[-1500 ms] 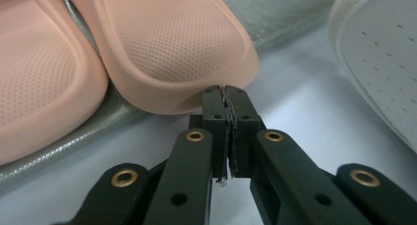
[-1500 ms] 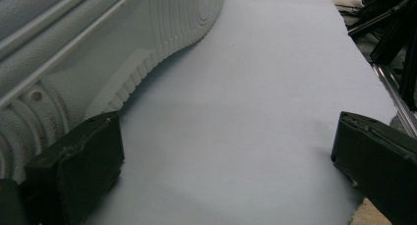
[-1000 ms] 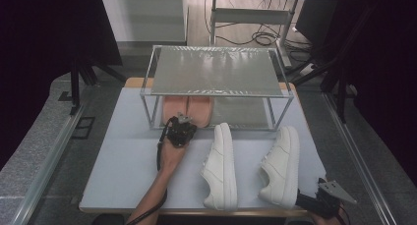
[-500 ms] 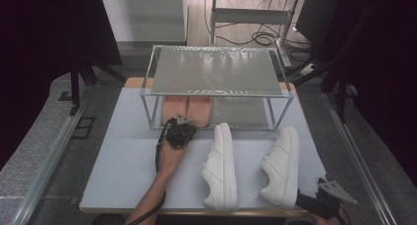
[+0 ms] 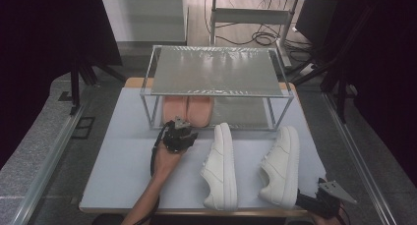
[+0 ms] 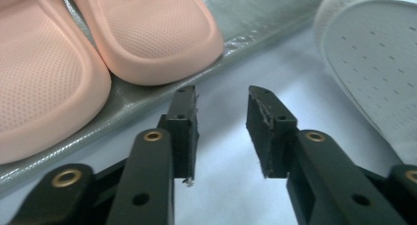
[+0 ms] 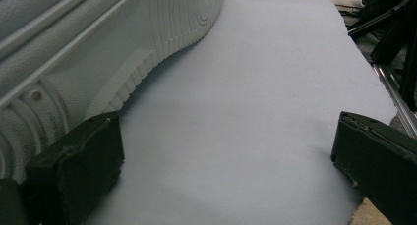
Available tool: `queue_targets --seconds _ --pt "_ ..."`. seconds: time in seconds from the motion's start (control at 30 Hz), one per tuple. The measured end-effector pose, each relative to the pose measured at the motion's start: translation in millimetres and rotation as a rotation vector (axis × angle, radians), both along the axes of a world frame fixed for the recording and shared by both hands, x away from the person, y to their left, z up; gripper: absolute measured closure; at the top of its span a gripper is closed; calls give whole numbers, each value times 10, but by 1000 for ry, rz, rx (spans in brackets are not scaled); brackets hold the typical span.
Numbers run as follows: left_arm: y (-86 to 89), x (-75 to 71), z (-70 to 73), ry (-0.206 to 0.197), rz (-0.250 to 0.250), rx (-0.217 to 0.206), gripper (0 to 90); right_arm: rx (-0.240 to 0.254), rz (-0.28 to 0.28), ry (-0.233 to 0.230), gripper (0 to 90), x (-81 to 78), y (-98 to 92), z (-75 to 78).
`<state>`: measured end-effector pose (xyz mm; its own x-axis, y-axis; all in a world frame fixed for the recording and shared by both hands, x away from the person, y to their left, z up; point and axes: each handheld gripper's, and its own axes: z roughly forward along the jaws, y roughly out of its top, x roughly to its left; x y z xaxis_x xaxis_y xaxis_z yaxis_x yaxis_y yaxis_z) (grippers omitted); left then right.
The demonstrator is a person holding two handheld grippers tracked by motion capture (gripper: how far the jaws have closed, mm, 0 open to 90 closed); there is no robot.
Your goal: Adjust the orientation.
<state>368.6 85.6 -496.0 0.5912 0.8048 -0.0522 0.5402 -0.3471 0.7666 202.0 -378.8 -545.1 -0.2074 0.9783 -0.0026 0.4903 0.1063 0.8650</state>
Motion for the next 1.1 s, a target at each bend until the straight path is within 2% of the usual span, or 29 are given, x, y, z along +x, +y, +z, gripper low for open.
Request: queue_targets --seconds 0.13,0.37,0.63,1.1 --pt "23 -73 44 -2 -15 -3 572 0 0 0 0 0 0 0" --pt "72 -210 130 -30 -17 -21 476 0 0 0 0 0 0 -1" --pt "194 -365 174 -23 -18 -54 381 0 -1 -1 0 0 1 -1" --pt "385 -741 252 -28 -42 -49 180 -1 -2 -1 0 0 2 -1"
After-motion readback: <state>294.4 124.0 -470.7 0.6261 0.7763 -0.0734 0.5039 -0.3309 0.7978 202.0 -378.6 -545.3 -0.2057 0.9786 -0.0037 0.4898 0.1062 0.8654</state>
